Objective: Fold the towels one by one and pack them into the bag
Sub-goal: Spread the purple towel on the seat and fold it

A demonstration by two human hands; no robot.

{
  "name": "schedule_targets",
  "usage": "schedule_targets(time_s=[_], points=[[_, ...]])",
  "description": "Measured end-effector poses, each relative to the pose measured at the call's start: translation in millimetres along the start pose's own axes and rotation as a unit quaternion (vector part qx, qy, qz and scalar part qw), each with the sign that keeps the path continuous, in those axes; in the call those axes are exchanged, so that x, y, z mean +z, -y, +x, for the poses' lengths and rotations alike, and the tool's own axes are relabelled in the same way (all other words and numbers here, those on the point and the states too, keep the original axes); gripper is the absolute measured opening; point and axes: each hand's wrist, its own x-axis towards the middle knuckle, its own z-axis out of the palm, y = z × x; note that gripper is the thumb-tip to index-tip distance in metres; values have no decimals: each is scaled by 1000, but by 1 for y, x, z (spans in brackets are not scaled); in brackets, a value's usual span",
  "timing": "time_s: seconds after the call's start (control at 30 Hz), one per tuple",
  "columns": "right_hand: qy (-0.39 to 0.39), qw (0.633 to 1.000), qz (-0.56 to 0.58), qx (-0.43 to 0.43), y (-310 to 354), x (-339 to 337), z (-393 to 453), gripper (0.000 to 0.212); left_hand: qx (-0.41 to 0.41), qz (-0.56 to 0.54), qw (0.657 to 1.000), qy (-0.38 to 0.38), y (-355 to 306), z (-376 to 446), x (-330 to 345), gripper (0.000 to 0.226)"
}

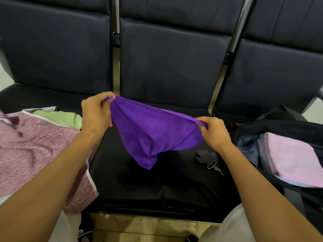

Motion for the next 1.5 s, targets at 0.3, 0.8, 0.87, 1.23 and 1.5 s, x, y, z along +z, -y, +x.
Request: schedule_targets(time_s=[0.3,0.8,0.87,1.23,1.5], points=[[-60,984,167,4,19,-8,-1,25,2,34,999,-27,7,11,-18,16],[249,959,62,118,3,-20,-10,33,-259,121,895,343,23,14,-58,21],[235,957,107,130,4,-19,-7,27,-290,77,894,333,21,12,-51,21],[-146,971,159,-103,3,-15,19,34,103,71,991,53,23,26,-36,33],[196,977,-31,-74,-29,15,2,22,31,271,904,330,59,3,-30,13]])
